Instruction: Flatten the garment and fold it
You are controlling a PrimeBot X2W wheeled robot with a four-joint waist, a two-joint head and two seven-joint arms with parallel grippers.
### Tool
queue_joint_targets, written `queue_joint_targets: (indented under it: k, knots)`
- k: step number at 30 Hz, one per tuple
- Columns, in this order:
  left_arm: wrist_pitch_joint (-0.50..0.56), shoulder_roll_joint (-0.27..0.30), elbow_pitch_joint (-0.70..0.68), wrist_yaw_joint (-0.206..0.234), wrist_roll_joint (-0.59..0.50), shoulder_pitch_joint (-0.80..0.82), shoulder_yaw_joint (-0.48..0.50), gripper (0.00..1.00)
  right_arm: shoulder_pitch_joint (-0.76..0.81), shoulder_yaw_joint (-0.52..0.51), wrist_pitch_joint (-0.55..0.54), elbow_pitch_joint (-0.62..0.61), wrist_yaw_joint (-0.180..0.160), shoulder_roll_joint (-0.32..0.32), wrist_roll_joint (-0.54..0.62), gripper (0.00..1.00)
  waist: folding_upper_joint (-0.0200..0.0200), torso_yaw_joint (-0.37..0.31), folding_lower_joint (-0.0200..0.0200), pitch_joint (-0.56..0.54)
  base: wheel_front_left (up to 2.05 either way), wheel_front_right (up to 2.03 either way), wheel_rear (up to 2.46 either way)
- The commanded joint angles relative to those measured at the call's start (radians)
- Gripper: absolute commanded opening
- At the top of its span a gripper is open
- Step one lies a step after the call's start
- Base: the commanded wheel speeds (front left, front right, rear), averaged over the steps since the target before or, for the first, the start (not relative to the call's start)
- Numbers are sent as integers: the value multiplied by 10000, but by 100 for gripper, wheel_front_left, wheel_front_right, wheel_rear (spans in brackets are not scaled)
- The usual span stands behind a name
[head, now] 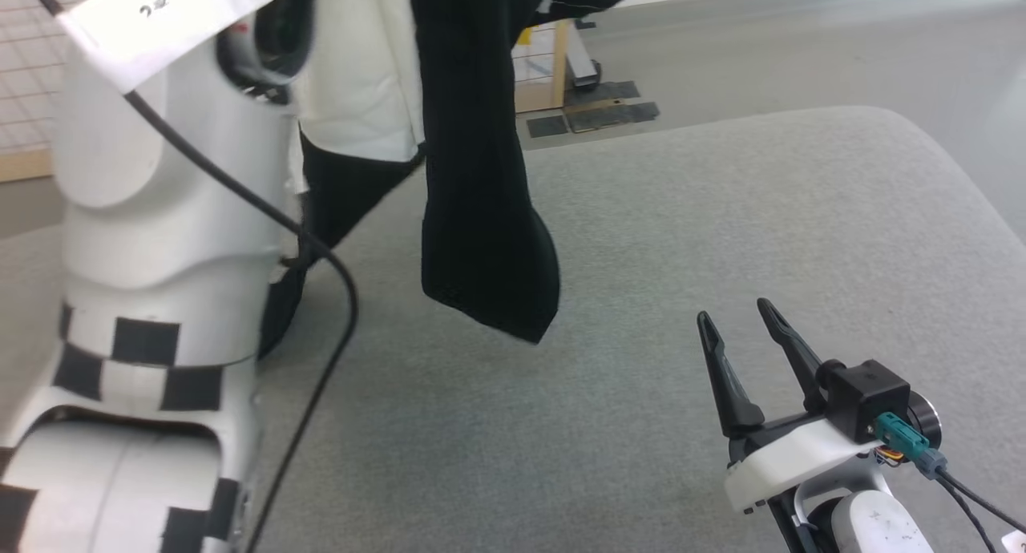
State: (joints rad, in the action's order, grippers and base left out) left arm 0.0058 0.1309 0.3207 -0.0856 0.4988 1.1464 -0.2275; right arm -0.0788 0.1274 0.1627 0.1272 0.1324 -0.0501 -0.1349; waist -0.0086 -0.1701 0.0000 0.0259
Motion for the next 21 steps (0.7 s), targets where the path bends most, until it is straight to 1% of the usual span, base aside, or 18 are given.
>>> queue_joint_targets:
  k: [1, 3, 6, 10, 16, 19, 21]
  knots:
    - [-40, -237, 26, -72, 421, 159, 63, 0, 117, -5, -36, -57, -17, -1, -36, 100, 83, -187, 0, 92, 0, 0, 0]
    - [16, -453, 67, -103, 840, -30, 1, 0, 115, -13, -39, -67, -17, -1, -58, 100, 83, -234, 0, 172, 0, 0, 0]
    - [82, -624, 222, -104, 1195, -705, -297, 0, 98, -16, -31, -81, -17, -1, -89, 100, 83, -266, 0, 290, 0, 0, 0]
    - [262, -742, 724, -47, 1554, -2182, -990, 0, 26, -2, -41, -88, -17, -1, -104, 100, 83, -313, 0, 453, 0, 0, 0]
    - [961, -781, 2225, 246, 1182, -4196, -2547, 0, -222, 45, -52, -120, -17, -1, -136, 100, 83, -467, 0, 803, 0, 0, 0]
    - [1611, -786, 3243, 375, 855, -4861, -3313, 0, -313, 120, -48, -97, -17, -1, -147, 100, 83, -566, 0, 926, 0, 0, 0]
    - [2111, -789, 3818, 383, 818, -5166, -3658, 0, -352, 152, -39, -73, -17, -1, -160, 100, 83, -611, 0, 969, 0, 0, 0]
